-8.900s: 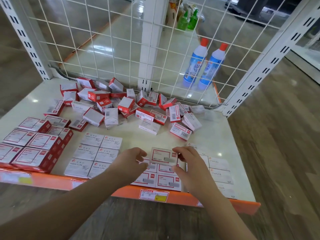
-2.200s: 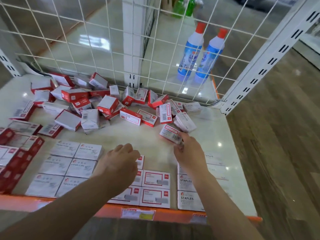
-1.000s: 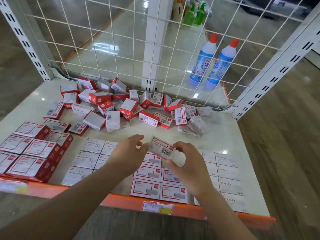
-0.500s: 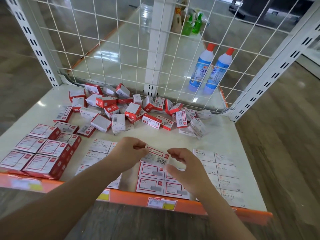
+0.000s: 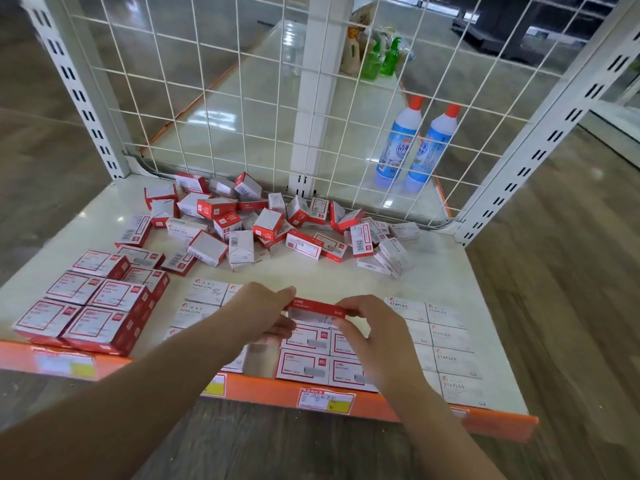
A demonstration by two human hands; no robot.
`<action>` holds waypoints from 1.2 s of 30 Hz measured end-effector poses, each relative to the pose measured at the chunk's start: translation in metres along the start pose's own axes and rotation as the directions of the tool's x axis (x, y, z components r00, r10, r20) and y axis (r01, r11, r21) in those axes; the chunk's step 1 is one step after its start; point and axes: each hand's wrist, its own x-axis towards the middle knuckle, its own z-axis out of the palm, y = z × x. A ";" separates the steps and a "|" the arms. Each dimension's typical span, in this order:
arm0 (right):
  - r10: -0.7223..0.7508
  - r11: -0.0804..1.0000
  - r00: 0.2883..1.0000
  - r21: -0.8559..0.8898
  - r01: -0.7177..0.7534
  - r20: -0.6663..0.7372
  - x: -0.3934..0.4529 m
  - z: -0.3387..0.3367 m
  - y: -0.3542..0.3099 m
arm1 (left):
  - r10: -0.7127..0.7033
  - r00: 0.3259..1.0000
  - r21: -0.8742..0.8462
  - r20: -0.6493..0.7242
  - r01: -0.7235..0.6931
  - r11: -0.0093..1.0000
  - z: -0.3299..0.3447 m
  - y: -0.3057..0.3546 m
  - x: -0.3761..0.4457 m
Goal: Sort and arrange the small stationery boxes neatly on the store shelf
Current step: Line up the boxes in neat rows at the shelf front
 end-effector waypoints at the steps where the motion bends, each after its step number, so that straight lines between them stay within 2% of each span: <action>1: -0.025 0.999 1.000 -0.029 0.025 0.013 -0.002 0.001 -0.001 | -0.026 1.000 -0.022 -0.005 0.025 0.999 0.000 0.000 -0.001; 6: -0.091 0.987 0.993 -0.129 0.101 0.076 -0.006 0.003 -0.004 | -0.112 0.994 -0.155 0.019 0.113 0.981 -0.005 0.002 -0.006; 15: 0.067 0.998 0.995 -0.001 -0.067 0.080 -0.010 0.005 0.001 | -0.080 0.995 -0.083 0.055 0.084 0.993 -0.003 0.002 -0.005; 21: 0.097 0.992 0.989 0.074 -0.106 0.111 -0.006 0.003 0.002 | -0.022 0.994 -0.056 0.107 0.028 0.998 0.001 -0.002 -0.004; 23: 0.089 0.993 0.990 0.069 -0.097 0.107 -0.005 0.002 0.005 | 0.015 0.995 -0.002 0.098 -0.015 1.000 0.003 -0.003 -0.002; 26: 0.074 0.997 0.994 0.008 -0.075 0.081 -0.003 -0.001 0.009 | 0.131 0.989 0.216 0.068 -0.143 0.966 0.007 -0.009 0.002; 28: 0.079 0.997 0.995 -0.016 -0.078 0.067 -0.003 -0.004 0.011 | 0.162 0.985 0.283 0.068 -0.174 0.943 0.010 -0.013 0.003; 36: 0.125 0.992 0.990 -0.023 -0.124 0.058 -0.001 -0.009 0.012 | 0.182 0.981 0.320 0.075 -0.196 0.927 0.018 -0.016 0.006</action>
